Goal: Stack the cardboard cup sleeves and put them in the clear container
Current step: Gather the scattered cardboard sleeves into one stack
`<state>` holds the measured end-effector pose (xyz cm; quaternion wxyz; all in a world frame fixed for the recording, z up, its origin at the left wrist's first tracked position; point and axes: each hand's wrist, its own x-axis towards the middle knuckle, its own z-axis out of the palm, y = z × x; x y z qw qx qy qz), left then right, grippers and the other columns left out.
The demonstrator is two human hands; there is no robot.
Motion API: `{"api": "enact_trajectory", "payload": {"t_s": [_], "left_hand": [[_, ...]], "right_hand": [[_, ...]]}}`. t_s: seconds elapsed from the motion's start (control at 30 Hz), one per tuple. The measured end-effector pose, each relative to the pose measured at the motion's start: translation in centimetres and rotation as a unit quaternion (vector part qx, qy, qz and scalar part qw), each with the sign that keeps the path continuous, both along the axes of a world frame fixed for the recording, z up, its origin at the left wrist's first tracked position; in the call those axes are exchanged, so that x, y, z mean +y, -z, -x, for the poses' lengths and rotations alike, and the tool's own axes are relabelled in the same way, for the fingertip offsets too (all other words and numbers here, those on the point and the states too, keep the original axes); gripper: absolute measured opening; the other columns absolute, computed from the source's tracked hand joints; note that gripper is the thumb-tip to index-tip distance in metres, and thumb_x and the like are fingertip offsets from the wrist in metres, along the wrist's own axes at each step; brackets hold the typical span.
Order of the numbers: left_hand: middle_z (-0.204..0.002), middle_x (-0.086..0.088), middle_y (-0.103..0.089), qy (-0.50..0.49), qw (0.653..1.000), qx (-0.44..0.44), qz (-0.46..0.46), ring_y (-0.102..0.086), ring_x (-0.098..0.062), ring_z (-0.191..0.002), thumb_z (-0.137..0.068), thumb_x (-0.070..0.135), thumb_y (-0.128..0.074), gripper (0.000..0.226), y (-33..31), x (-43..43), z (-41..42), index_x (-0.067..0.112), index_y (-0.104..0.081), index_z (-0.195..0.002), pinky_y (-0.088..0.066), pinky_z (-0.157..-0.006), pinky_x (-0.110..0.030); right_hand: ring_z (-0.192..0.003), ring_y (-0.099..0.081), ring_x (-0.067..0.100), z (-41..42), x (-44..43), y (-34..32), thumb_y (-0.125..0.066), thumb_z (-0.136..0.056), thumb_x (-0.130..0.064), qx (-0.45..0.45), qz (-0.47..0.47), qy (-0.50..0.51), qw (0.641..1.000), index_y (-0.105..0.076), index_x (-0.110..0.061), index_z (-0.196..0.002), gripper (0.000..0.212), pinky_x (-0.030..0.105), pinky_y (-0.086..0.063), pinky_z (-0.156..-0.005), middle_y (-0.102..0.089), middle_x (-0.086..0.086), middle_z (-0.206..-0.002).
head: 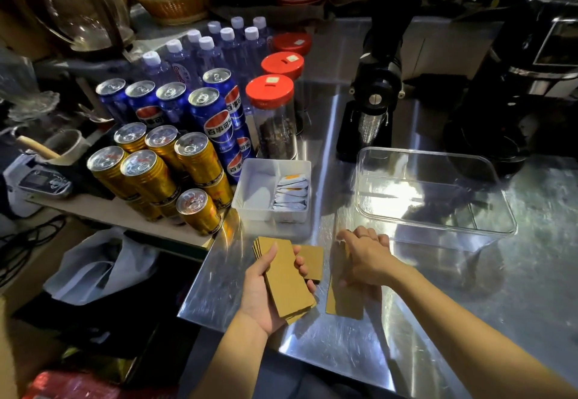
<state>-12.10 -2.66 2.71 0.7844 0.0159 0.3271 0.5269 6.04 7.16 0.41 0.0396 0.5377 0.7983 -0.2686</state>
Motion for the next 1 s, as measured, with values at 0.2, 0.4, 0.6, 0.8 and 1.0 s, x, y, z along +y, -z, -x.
{"api": "enact_trajectory", "payload": {"t_s": [0.2, 0.4, 0.6, 0.8, 1.0], "left_hand": [[-0.083, -0.011, -0.064, -0.009, 1.0, 0.018, 0.009, -0.061, -0.025, -0.076, -0.063, 0.035, -0.071, 0.044, 0.7, 0.7, -0.1, 0.006, -0.062, -0.094, -0.054, -0.073, -0.038], [-0.102, -0.024, -0.069, 0.087, 0.996, 0.017, 0.015, -0.064, -0.037, -0.1, -0.057, 0.03, -0.075, 0.041, 0.3, 2.3, -2.6, 0.003, -0.065, -0.086, -0.049, -0.092, -0.048], [-0.108, -0.022, -0.069, 0.273, 0.962, -0.012, -0.016, -0.065, -0.038, -0.098, -0.058, 0.046, -0.08, 0.07, 0.1, 2.5, -6.0, 0.004, -0.064, -0.111, -0.053, -0.087, -0.051], [-0.099, -0.02, -0.067, 0.368, 0.925, -0.09, -0.039, -0.065, -0.032, -0.083, -0.066, 0.046, -0.075, 0.066, 0.0, 2.0, -8.1, 0.003, -0.06, -0.114, -0.053, -0.081, -0.049], [-0.091, -0.008, -0.056, 0.435, 0.899, -0.018, -0.046, -0.054, -0.018, -0.071, -0.068, 0.046, -0.071, 0.056, -0.3, 2.1, -8.9, 0.008, -0.059, -0.107, -0.048, -0.059, -0.028]], "right_hand": [[-0.082, -0.052, 0.014, -2.7, -0.1, -1.9, -0.071, -0.073, -0.009, 0.201, 0.103, 0.045, 0.973, -0.058, -0.023, -0.094, 0.029, 0.021, -0.042, -0.067, -0.053, -0.007, -0.085], [-0.055, -0.047, 0.006, -5.8, -1.2, -6.4, -0.073, -0.068, 0.004, 0.394, 0.205, 0.07, 0.893, -0.064, -0.017, -0.085, 0.028, 0.013, -0.04, -0.05, -0.05, -0.007, -0.056], [-0.065, -0.06, 0.01, -6.7, -2.4, -7.5, -0.075, -0.068, 0.001, 0.462, 0.21, 0.097, 0.856, -0.063, -0.018, -0.087, 0.029, 0.02, -0.048, -0.06, -0.066, -0.008, -0.063], [-0.076, -0.056, 0.009, -7.3, -3.7, -6.4, -0.079, -0.066, -0.015, 0.442, 0.151, 0.128, 0.875, -0.063, -0.026, -0.089, 0.03, 0.022, -0.048, -0.063, -0.062, -0.004, -0.083], [-0.095, -0.058, 0.009, -8.6, -4.5, -4.8, -0.077, -0.068, -0.016, 0.413, 0.21, 0.13, 0.877, -0.053, -0.028, -0.117, 0.056, 0.018, -0.047, -0.07, -0.06, -0.003, -0.107]]}}
